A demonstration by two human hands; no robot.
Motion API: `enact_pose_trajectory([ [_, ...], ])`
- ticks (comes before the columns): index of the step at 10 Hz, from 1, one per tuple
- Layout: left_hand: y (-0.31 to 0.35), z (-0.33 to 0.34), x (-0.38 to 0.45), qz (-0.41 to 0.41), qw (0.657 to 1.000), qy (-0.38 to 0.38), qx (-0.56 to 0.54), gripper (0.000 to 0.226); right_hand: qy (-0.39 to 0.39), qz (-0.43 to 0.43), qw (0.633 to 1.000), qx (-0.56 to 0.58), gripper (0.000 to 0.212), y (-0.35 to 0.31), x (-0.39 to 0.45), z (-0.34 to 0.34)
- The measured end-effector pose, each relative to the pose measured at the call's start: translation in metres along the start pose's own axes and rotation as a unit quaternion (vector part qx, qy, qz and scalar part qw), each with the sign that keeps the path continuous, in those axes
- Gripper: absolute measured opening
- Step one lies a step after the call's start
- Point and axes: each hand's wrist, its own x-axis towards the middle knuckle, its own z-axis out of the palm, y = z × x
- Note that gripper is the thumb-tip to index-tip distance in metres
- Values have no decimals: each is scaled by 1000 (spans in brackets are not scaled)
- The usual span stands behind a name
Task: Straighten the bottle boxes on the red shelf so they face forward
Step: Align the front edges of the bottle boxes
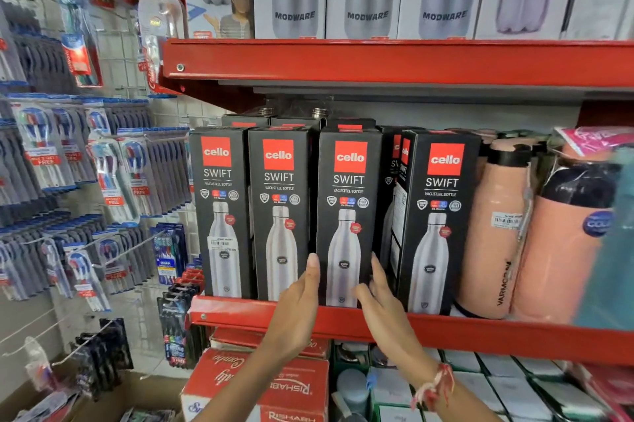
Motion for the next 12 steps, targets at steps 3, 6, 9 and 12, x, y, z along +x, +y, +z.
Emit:
enact_pose_trajectory([
  [3,23,7,4,236,936,176,195,55,281,-142,949,13,28,29,7,-39],
  [6,24,100,7,101,990,-36,89,59,185,44,981,28,67,66,18,-66],
  [9,19,82,6,62,993,9,97,48,122,29,992,-10,62,60,20,-57],
  [12,43,74,1,46,995,-19,81,43,144,-41,988,-43,71,49,16,-63],
])
